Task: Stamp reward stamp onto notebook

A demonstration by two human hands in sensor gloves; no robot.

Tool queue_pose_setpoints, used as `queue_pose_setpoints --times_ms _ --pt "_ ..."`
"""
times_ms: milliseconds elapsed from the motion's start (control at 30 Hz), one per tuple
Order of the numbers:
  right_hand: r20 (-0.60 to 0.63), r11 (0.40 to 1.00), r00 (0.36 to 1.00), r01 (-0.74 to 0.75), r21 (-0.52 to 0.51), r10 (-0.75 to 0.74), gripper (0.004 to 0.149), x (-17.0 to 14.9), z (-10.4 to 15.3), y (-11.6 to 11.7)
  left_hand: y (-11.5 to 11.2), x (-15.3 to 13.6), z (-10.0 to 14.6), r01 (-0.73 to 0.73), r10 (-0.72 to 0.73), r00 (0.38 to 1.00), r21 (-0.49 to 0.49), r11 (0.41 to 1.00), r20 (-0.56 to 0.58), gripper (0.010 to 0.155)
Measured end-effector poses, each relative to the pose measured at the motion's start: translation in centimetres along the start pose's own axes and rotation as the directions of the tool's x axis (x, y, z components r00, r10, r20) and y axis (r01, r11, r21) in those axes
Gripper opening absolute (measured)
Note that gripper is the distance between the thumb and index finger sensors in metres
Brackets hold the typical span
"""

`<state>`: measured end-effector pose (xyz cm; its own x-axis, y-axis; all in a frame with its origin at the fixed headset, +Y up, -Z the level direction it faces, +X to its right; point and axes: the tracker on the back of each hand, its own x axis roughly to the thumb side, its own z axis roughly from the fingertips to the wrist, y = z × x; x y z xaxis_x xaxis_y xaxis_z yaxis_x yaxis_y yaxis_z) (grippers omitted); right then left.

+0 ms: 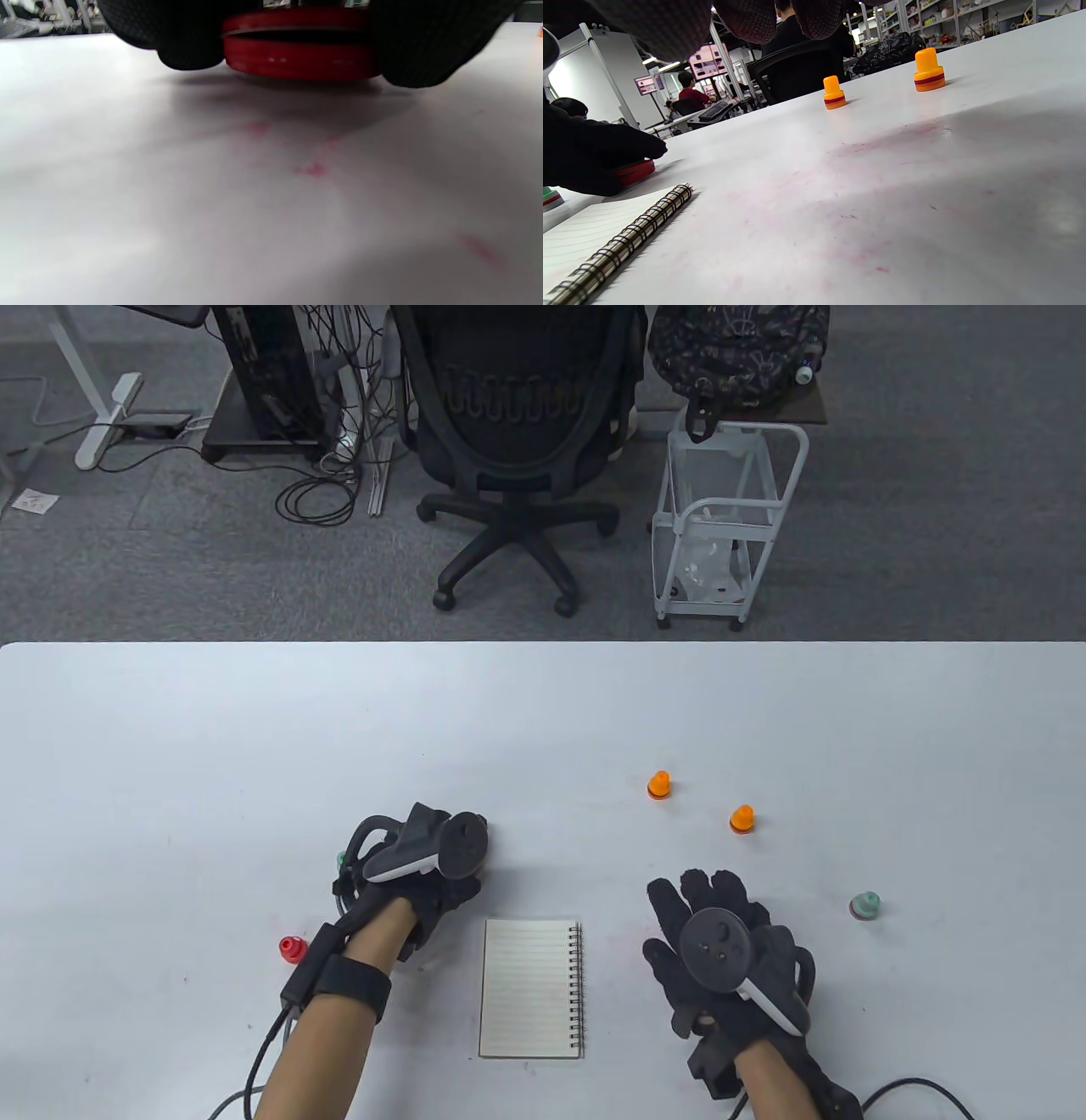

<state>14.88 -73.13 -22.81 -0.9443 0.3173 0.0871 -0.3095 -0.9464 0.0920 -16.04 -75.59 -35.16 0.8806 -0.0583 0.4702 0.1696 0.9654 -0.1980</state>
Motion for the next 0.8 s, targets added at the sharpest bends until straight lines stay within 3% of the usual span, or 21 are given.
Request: queue_pose_setpoints --times_ms 333,533,800 --pt "0.023 1.0 1.0 -0.011 -0.009 0.011 0.066 0.0 0.4 0.2 2.1 1.2 6.9 0.033 -0.042 0.997 0.119 0.992 0.072 0.072" --pt "0.035 1.0 0.999 -0.011 -0.013 0.012 0.066 0.0 0.5 0.5 0.8 2.4 10.7 0.016 -0.028 0.995 0.121 0.992 0.097 0.072" --pt "0.02 1.0 1.0 -0.01 -0.017 0.011 0.065 -0.2 0.8 0.5 -2.2 3.3 12.7 -0.002 -0.006 0.996 0.081 0.997 0.092 0.072"
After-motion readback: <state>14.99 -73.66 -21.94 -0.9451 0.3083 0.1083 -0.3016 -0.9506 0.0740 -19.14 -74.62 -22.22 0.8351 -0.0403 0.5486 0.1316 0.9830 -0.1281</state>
